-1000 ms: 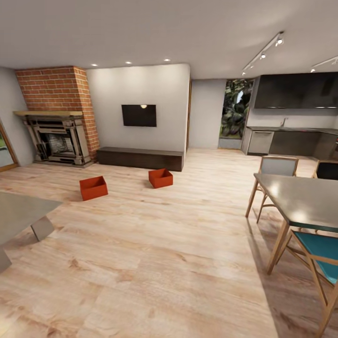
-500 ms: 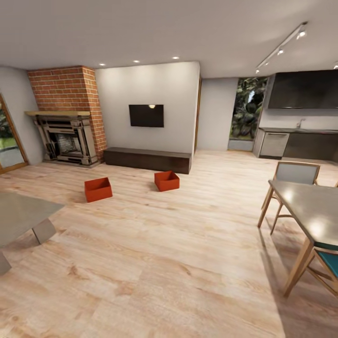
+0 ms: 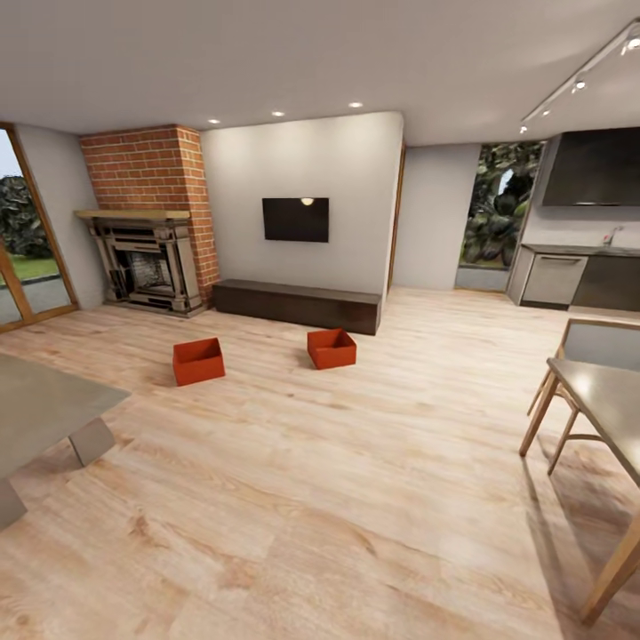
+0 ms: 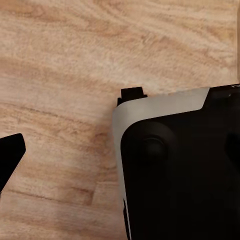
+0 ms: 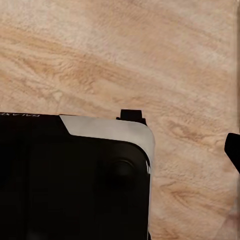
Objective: Move the two storage containers from the living room to the garage. In the garage, place one container on the floor and stack the other container on top of it (either order is fine).
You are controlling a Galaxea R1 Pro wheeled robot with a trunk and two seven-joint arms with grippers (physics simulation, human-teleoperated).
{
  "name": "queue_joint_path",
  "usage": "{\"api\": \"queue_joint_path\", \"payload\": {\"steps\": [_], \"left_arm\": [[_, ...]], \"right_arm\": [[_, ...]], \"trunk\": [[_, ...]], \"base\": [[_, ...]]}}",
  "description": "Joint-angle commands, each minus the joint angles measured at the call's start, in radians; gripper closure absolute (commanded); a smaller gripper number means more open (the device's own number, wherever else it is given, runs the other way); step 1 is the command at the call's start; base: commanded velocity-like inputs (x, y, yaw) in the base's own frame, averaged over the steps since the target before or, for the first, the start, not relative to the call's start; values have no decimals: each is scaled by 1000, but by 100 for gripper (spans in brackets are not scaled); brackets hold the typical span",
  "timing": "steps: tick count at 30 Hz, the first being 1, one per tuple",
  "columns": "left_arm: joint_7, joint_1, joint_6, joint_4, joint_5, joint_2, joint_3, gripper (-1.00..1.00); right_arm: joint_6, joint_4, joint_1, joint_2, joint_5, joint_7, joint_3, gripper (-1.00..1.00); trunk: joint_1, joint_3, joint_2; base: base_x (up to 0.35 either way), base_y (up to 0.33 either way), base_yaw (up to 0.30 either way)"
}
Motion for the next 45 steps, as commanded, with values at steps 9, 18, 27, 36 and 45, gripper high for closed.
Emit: {"api": "queue_joint_path", "payload": {"steps": [9,18,27,36,45], "left_arm": [[-2,0,1,-1,-10,0,-1,-100],[-2,0,1,-1,-10,0,-1,-100],[-2,0,1,-1,-10,0,-1,-100],[-2,0,1,-1,-10,0,-1,-100],[-2,0,1,-1,-10,0,-1,-100]], "right_arm": [[-3,1,-1,0,1,3,0,-100],[-3,1,0,0,1,3,0,-100],[-3,1,0,0,1,3,0,-100],[-3,1,0,0,1,5,0,-100],[-3,1,0,0,1,5,-1,-100]], "trunk": [[1,-1,-1],[1,-4,-1],[1,-7,-1],[1,-8,-1],[1,-8,-1]], "base": [[346,-83,3],[346,-83,-59],[346,-83,-57],[346,-83,-39],[346,-83,-126]]}}
